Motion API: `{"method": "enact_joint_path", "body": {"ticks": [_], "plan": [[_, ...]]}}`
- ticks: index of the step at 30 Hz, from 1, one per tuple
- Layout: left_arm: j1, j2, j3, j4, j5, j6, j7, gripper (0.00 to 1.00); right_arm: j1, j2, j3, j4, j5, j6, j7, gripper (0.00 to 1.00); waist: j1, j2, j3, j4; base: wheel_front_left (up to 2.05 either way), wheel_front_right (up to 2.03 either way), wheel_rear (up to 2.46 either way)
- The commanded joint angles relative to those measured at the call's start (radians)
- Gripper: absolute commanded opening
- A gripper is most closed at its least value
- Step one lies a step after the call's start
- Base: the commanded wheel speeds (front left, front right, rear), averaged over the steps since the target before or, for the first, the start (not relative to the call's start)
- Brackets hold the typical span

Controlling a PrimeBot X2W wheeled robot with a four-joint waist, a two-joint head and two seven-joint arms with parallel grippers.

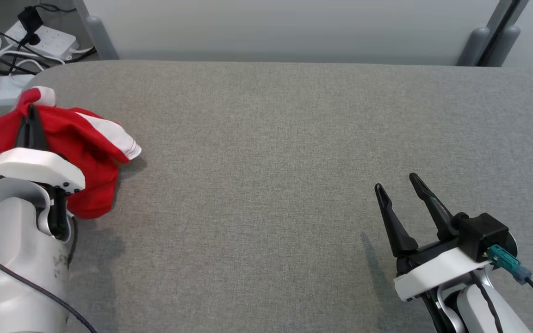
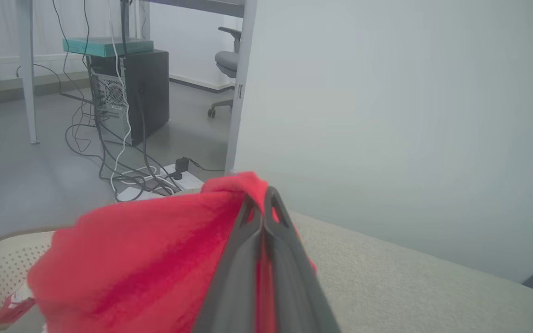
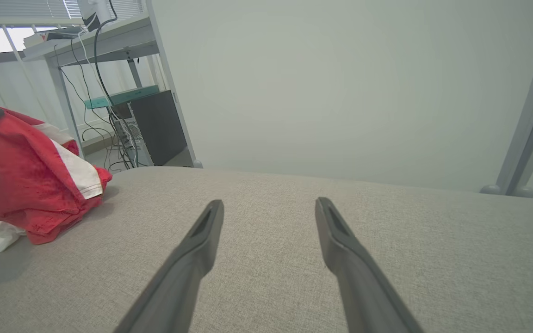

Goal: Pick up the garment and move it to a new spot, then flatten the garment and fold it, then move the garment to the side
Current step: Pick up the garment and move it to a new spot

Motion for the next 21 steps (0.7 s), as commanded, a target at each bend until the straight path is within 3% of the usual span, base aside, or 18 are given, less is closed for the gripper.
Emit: {"method": "enact_joint_path", "body": {"ticks": [1, 13, 17, 21], "plan": [[0.018, 0.022, 0.013, -0.048, 0.014, -0.01, -0.01, 0.0, -0.003, 0.002, 0.017, -0.018, 0.006, 0.007, -0.014, 1.0, 0.0, 0.0, -0.019, -0.012, 0.0, 0.0, 0.0], [0.012, -0.098, -0.106, -0.23, -0.045, -0.066, -0.003, 0.0, 0.016, 0.031, 0.009, -0.024, 0.01, 0.007, -0.014, 1.0, 0.0, 0.0, -0.069, -0.135, 0.0, 0.0, 0.0], [-0.012, -0.11, -0.197, -0.277, -0.117, -0.074, 0.028, 0.0, 0.019, 0.036, 0.002, -0.024, 0.009, 0.007, -0.014, 1.0, 0.0, 0.0, -0.071, -0.188, 0.0, 0.0, 0.0], [-0.023, -0.111, -0.352, -0.336, -0.242, -0.076, 0.047, 0.0, 0.017, 0.042, 0.002, -0.023, 0.01, 0.007, -0.014, 1.0, 0.0, 0.0, -0.075, -0.244, 0.0, 0.0, 0.0]]}}
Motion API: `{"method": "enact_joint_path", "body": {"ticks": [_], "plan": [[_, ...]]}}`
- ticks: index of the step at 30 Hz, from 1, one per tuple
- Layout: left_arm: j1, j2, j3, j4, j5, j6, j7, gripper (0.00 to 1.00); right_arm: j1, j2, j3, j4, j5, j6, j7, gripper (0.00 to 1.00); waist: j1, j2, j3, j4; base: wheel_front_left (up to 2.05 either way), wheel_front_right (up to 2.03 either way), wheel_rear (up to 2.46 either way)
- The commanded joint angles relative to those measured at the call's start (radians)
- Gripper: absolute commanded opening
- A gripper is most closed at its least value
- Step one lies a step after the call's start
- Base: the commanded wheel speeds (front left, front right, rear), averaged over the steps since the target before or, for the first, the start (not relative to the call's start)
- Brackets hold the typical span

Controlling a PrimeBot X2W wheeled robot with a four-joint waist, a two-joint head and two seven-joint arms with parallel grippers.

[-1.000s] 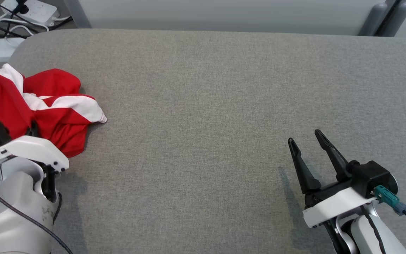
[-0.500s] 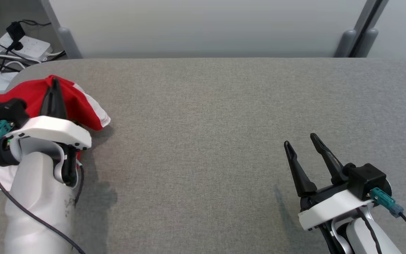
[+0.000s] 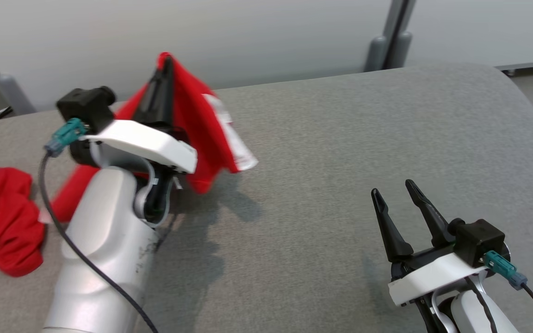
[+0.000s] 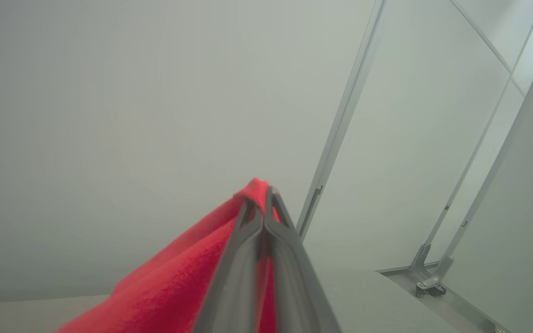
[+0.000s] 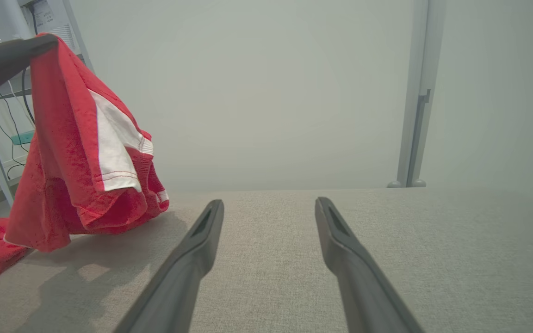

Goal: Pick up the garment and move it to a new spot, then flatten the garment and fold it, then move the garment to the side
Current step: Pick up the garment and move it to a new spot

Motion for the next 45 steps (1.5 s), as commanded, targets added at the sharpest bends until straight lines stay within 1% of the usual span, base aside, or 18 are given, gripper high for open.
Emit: {"method": "enact_joint_path", "body": {"ticks": [1, 2, 3, 7, 10, 13, 15, 18, 24, 28, 32, 33, 34, 35, 36, 37, 41, 45], "plan": [[-0.048, 0.027, -0.057, -0.06, -0.073, -0.006, 0.005, 0.0, -0.008, 0.008, 0.017, -0.022, 0.003, 0.007, -0.014, 1.0, 0.0, 0.0, -0.006, -0.054, 0.0, 0.0, 0.0], [-0.051, 0.027, -0.094, -0.073, -0.104, -0.002, 0.006, 0.0, -0.009, 0.009, 0.017, -0.021, 0.004, 0.007, -0.014, 1.0, 0.0, 0.0, -0.008, -0.066, 0.0, 0.0, 0.0], [-0.051, 0.027, -0.094, -0.073, -0.104, -0.002, 0.006, 0.0, -0.009, 0.009, 0.017, -0.021, 0.004, 0.007, -0.014, 1.0, 0.0, 0.0, -0.008, -0.066, 0.0, 0.0, 0.0], [-0.071, 0.027, -0.231, -0.142, -0.249, 0.024, 0.005, 0.0, -0.01, 0.013, 0.023, -0.018, 0.006, 0.007, -0.014, 1.0, 0.0, 0.0, -0.012, -0.103, 0.0, 0.0, 0.0], [-0.086, 0.027, -0.314, -0.202, -0.363, 0.059, -0.005, 0.0, -0.012, 0.016, 0.023, -0.016, 0.007, 0.007, -0.014, 1.0, 0.0, 0.0, -0.012, -0.119, 0.0, 0.0, 0.0], [-0.083, 0.027, -0.354, -0.22, -0.433, 0.097, -0.022, 0.0, -0.014, 0.019, 0.022, -0.016, 0.007, 0.007, -0.014, 1.0, 0.0, 0.0, -0.007, -0.125, 0.0, 0.0, 0.0], [-0.059, 0.027, -0.357, -0.195, -0.453, 0.119, -0.031, 0.0, -0.014, 0.021, 0.02, -0.016, 0.006, 0.007, -0.014, 1.0, 0.0, 0.0, -0.002, -0.126, 0.0, 0.0, 0.0], [0.008, 0.037, -0.34, -0.129, -0.459, 0.136, -0.04, 0.0, -0.011, 0.024, 0.018, -0.015, 0.006, 0.007, -0.014, 1.0, 0.0, 0.0, 0.005, -0.12, 0.0, 0.0, 0.0], [0.188, 0.092, -0.301, -0.018, -0.472, 0.138, -0.049, 0.0, 0.0, 0.022, 0.0, -0.019, 0.004, 0.007, -0.014, 1.0, 0.0, 0.0, 0.02, -0.085, 0.0, 0.0, 0.0], [0.285, 0.117, -0.287, 0.009, -0.476, 0.144, -0.051, 0.0, 0.005, 0.019, -0.007, -0.019, 0.004, 0.007, -0.014, 1.0, 0.0, 0.0, 0.03, -0.052, 0.0, 0.0, 0.0], [0.338, 0.138, -0.286, 0.01, -0.442, 0.158, -0.053, 0.0, 0.01, 0.019, -0.006, -0.018, 0.007, 0.007, -0.014, 1.0, 0.0, 0.0, 0.037, -0.02, 0.0, 0.0, 0.0], [0.345, 0.144, -0.287, 0.009, -0.425, 0.165, -0.053, 0.12, 0.01, 0.02, -0.006, -0.019, 0.007, 0.007, -0.014, 1.0, 0.0, 0.0, 0.039, -0.014, 0.0, 0.0, 0.0], [0.351, 0.149, -0.285, 0.005, -0.408, 0.17, -0.053, 0.35, 0.01, 0.021, -0.004, -0.019, 0.007, 0.007, -0.014, 1.0, 0.0, 0.0, 0.04, -0.009, 0.0, 0.0, 0.0], [0.357, 0.152, -0.277, -0.004, -0.391, 0.179, -0.054, 0.54, 0.01, 0.022, -0.003, -0.02, 0.008, 0.007, -0.014, 1.0, 0.0, 0.0, 0.041, -0.005, 0.0, 0.0, 0.0], [0.364, 0.152, -0.266, -0.015, -0.375, 0.188, -0.054, 0.96, 0.009, 0.023, -0.001, -0.02, 0.009, 0.007, -0.014, 1.0, 0.0, 0.0, 0.041, -0.002, 0.0, 0.0, 0.0], [0.372, 0.151, -0.254, -0.024, -0.363, 0.196, -0.054, 1.0, 0.009, 0.023, 0.002, -0.021, 0.009, 0.007, -0.014, 1.0, 0.0, 0.0, 0.041, 0.001, 0.0, 0.0, 0.0], [0.404, 0.149, -0.208, -0.072, -0.301, 0.218, -0.054, 1.0, 0.012, 0.026, 0.017, -0.025, 0.012, 0.007, -0.014, 1.0, 0.0, 0.0, 0.04, 0.01, 0.0, 0.0, 0.0], [0.438, 0.142, -0.158, -0.162, -0.222, 0.226, -0.054, 1.0, 0.021, 0.027, 0.041, -0.027, 0.017, 0.007, -0.014, 1.0, 0.0, 0.0, 0.036, 0.018, 0.0, 0.0, 0.0]]}}
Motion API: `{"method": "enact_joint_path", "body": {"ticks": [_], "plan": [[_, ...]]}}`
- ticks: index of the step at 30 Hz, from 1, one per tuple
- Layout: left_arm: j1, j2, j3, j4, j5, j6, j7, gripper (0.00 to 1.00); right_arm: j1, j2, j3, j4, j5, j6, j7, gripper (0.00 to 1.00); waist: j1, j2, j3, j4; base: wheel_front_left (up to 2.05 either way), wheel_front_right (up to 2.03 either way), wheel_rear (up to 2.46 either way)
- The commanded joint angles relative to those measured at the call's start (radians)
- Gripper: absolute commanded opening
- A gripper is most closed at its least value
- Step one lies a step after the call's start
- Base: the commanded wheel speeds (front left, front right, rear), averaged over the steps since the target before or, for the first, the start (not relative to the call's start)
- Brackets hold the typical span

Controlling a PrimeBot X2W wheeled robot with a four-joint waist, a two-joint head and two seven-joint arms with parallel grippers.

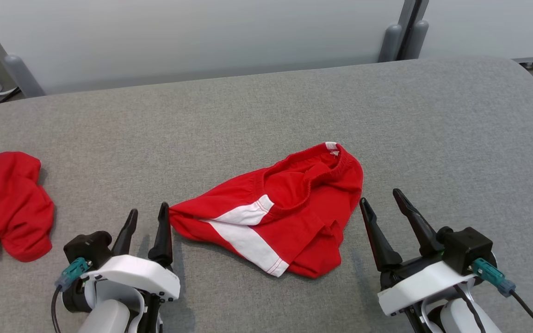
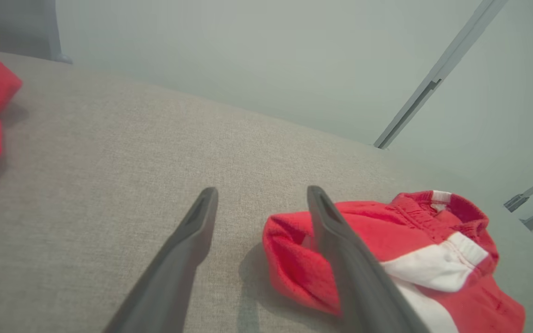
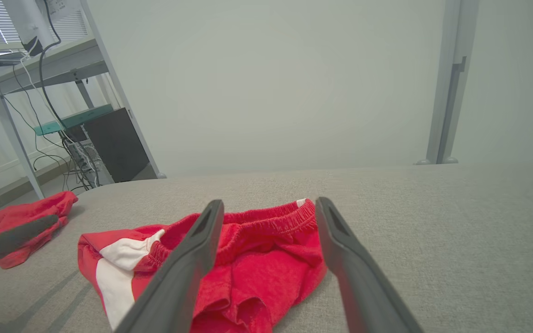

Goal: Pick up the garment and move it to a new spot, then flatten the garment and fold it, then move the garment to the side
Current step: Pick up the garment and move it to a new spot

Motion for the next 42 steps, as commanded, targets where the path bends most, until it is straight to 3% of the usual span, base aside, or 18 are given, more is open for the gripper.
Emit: {"method": "enact_joint_path", "body": {"ticks": [1, 12, 20, 32, 42], "plan": [[0.0, 0.014, 0.053, -0.074, 0.043, -0.002, -0.013, 1.0, 0.003, 0.002, 0.028, -0.028, 0.01, 0.007, -0.014, 1.0, 0.0, 0.0, -0.004, 0.004, 0.0, 0.0, 0.0], [0.116, -0.011, 0.089, -0.343, 0.317, -0.1, -0.013, 1.0, 0.04, 0.0, 0.123, -0.009, 0.058, 0.007, -0.014, 1.0, 0.0, 0.0, -0.054, 0.016, 0.0, 0.0, 0.0], [0.237, -0.035, 0.128, -0.453, 0.506, -0.083, -0.013, 1.0, 0.096, -0.009, 0.148, -0.032, 0.068, 0.007, -0.014, 1.0, 0.0, 0.0, -0.098, 0.021, 0.0, 0.0, 0.0], [0.375, -0.085, 0.211, -0.462, 0.548, -0.041, -0.013, 1.0, 0.197, -0.017, 0.103, -0.095, 0.039, 0.007, -0.014, 1.0, 0.0, 0.0, -0.144, 0.047, 0.0, 0.0, 0.0], [0.401, -0.096, 0.26, -0.468, 0.547, -0.034, -0.013, 1.0, 0.252, -0.004, -0.021, -0.133, -0.003, 0.007, -0.014, 1.0, 0.0, 0.0, -0.154, 0.047, 0.0, 0.0, 0.0]]}}
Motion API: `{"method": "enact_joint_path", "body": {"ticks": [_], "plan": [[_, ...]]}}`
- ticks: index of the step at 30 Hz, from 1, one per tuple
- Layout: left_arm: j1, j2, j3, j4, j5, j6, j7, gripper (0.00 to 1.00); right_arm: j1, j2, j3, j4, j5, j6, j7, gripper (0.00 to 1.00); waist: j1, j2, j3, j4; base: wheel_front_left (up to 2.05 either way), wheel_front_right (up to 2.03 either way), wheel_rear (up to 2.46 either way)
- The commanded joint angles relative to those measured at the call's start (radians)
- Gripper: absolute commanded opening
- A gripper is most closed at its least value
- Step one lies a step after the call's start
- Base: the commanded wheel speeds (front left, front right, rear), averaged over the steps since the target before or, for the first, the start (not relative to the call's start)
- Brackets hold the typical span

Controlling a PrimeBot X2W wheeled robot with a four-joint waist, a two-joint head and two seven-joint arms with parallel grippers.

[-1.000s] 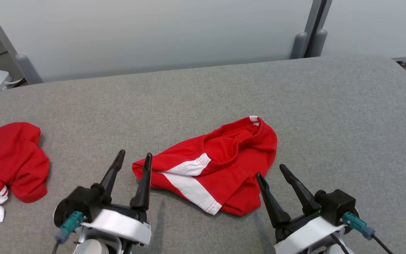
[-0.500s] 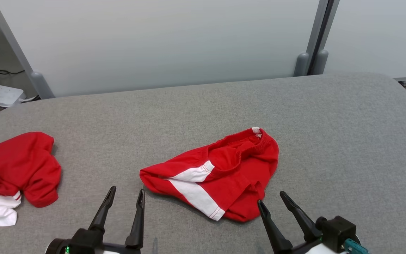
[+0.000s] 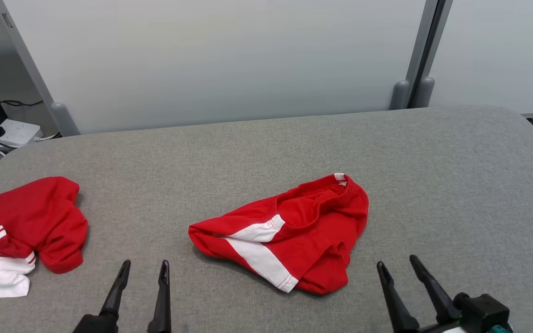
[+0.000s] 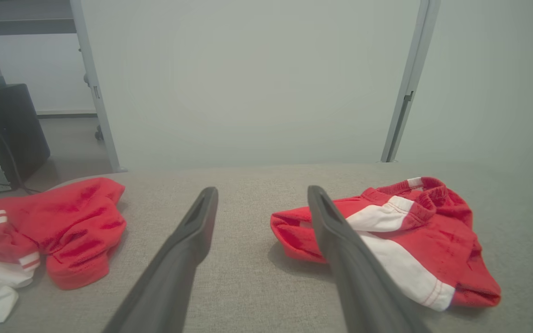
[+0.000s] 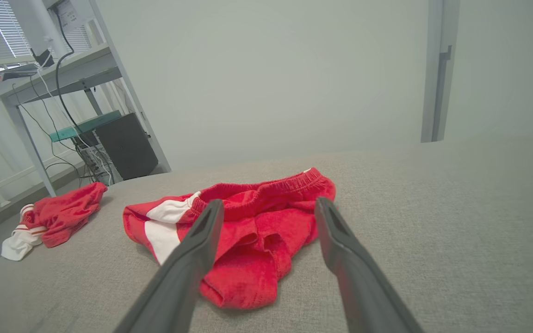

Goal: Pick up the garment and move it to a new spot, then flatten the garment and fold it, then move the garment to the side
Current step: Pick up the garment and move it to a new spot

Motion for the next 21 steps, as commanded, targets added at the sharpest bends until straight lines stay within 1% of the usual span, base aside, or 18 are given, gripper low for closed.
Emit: {"method": "enact_joint_path", "body": {"ticks": [1, 8, 15, 21], "plan": [[-0.016, 0.0, 0.047, -0.033, 0.004, 0.01, -0.006, 1.0, -0.013, -0.002, -0.005, -0.037, -0.015, 0.007, -0.014, 1.0, 0.0, 0.0, 0.001, -0.002, 0.0, 0.0, 0.0], [0.004, -0.001, 0.067, -0.045, 0.007, 0.015, -0.006, 1.0, -0.009, -0.005, -0.025, -0.049, -0.025, 0.007, -0.014, 1.0, 0.0, 0.0, 0.003, 0.0, 0.0, 0.0, 0.0], [0.024, -0.002, 0.055, -0.053, 0.01, 0.02, -0.006, 1.0, -0.007, -0.004, -0.037, -0.054, -0.03, 0.007, -0.014, 1.0, 0.0, 0.0, 0.003, 0.016, 0.0, 0.0, 0.0], [0.038, -0.002, 0.052, -0.054, 0.027, 0.011, -0.006, 1.0, -0.011, -0.003, -0.037, -0.052, -0.029, 0.007, -0.014, 1.0, 0.0, 0.0, 0.001, 0.028, 0.0, 0.0, 0.0]]}}
